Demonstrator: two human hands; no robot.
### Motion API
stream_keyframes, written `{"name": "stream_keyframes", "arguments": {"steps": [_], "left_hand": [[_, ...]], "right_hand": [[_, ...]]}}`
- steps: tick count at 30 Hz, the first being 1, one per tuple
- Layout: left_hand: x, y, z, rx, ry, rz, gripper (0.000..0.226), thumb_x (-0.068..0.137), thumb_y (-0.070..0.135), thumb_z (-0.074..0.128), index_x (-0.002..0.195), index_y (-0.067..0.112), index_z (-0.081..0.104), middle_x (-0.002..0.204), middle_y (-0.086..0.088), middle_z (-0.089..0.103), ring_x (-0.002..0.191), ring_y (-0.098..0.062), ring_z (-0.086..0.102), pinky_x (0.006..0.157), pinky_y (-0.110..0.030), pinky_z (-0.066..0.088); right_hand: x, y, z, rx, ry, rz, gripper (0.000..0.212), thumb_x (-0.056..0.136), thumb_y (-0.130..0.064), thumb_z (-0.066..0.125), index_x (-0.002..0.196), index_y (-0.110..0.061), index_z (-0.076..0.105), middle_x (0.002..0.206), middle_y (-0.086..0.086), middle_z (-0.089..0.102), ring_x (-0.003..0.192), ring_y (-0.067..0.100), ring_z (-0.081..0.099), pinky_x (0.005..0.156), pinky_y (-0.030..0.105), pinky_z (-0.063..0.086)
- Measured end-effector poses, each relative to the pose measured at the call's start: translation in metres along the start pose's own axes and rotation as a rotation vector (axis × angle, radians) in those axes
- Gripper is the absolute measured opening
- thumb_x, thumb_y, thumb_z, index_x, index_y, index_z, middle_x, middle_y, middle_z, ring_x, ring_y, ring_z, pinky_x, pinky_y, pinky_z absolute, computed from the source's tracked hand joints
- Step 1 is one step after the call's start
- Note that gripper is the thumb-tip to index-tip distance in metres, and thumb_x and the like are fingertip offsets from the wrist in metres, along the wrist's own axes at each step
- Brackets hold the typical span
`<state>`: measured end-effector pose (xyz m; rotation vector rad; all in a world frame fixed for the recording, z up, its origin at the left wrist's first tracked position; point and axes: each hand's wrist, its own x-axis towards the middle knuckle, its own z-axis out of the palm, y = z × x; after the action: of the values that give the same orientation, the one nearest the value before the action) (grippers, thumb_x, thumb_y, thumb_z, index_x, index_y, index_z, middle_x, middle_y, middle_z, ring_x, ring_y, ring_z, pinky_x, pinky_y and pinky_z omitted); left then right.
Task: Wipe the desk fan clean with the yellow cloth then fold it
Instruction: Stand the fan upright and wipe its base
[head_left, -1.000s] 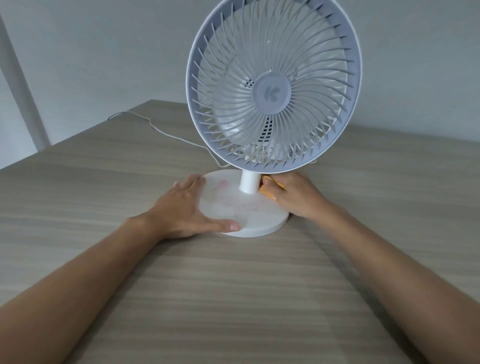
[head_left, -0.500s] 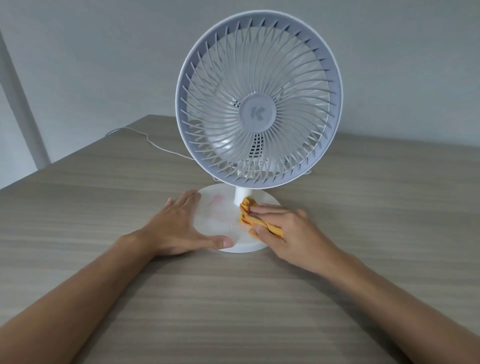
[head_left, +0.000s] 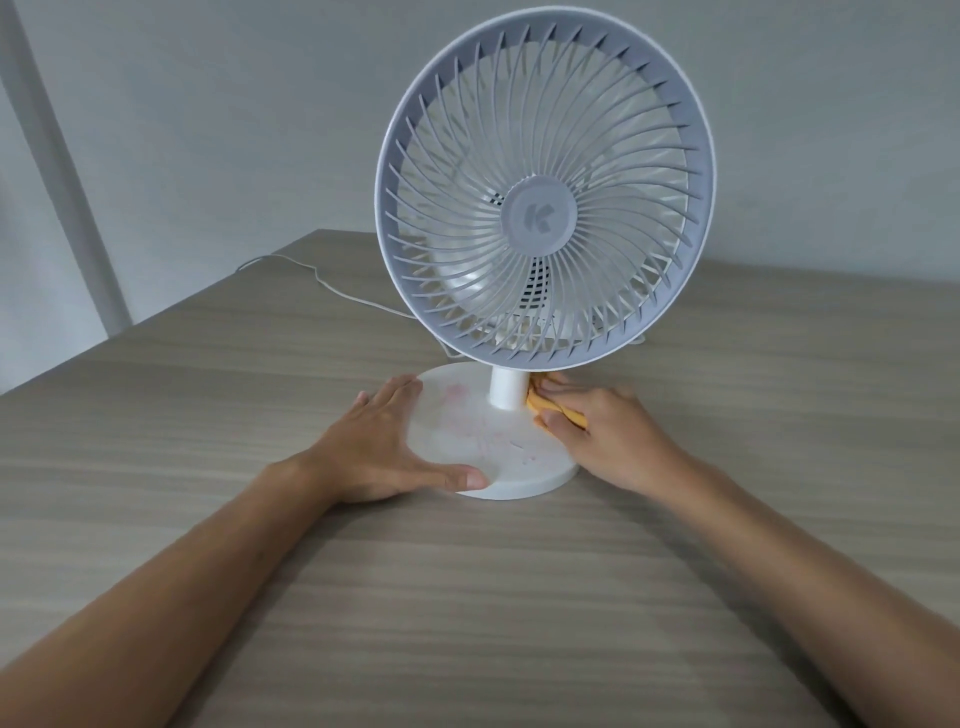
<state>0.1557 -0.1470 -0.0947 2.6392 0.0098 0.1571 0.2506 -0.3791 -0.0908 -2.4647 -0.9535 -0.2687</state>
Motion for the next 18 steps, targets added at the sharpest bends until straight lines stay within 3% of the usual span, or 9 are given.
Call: {"name": "stream_keyframes", "arguments": {"steps": [4,7,11,15,18], "left_hand": [[0.0,-0.001,0.0,-0.009,0.008,-0.003,0.126,0.038,0.094,0.055,0.141,0.028,0.027,0.146,0.017,0.032,0.135,-0.015,0.033,0.112,-0.035,0.026],[-0.002,0.001,-0.003,-0.029,-0.001,-0.005,0.124,0.042,0.089,0.059,0.144,0.027,0.025,0.148,0.015,0.03,0.136,-0.014,0.031,0.108,-0.029,0.026],[-0.004,0.005,-0.012,-0.037,-0.056,-0.004,0.138,0.034,0.092,0.057,0.148,0.024,0.019,0.155,0.01,0.025,0.141,-0.012,0.027,0.11,-0.026,0.023],[-0.007,0.002,-0.021,-0.109,-0.114,0.012,0.11,0.063,0.056,0.08,0.149,0.022,0.02,0.147,0.014,0.029,0.121,0.003,0.028,0.097,-0.014,0.02],[-0.005,-0.005,-0.02,-0.12,-0.118,0.001,0.115,0.061,0.054,0.081,0.15,0.022,0.015,0.15,0.015,0.027,0.126,0.001,0.03,0.101,-0.015,0.02]], "right_hand": [[-0.024,-0.016,0.003,-0.024,0.013,-0.088,0.037,0.097,-0.02,0.057,0.132,-0.009,0.059,0.143,0.003,0.054,0.141,0.011,0.038,0.114,0.012,0.018],[-0.037,-0.03,0.006,-0.017,-0.002,-0.146,0.039,0.099,-0.023,0.051,0.136,-0.011,0.055,0.147,-0.001,0.049,0.143,0.007,0.032,0.116,0.011,0.012],[-0.032,-0.04,0.011,-0.032,-0.035,-0.179,0.043,0.103,-0.024,0.042,0.144,-0.012,0.045,0.155,0.0,0.038,0.142,-0.003,0.02,0.117,0.015,0.006],[-0.022,-0.049,0.015,-0.048,-0.051,-0.193,0.043,0.104,-0.025,0.038,0.146,-0.012,0.041,0.157,-0.001,0.035,0.145,0.001,0.02,0.108,0.001,-0.005],[-0.015,-0.06,0.021,-0.039,-0.044,-0.221,0.041,0.105,-0.022,0.038,0.142,-0.009,0.046,0.154,0.002,0.041,0.145,0.005,0.023,0.101,-0.006,-0.011]]}}
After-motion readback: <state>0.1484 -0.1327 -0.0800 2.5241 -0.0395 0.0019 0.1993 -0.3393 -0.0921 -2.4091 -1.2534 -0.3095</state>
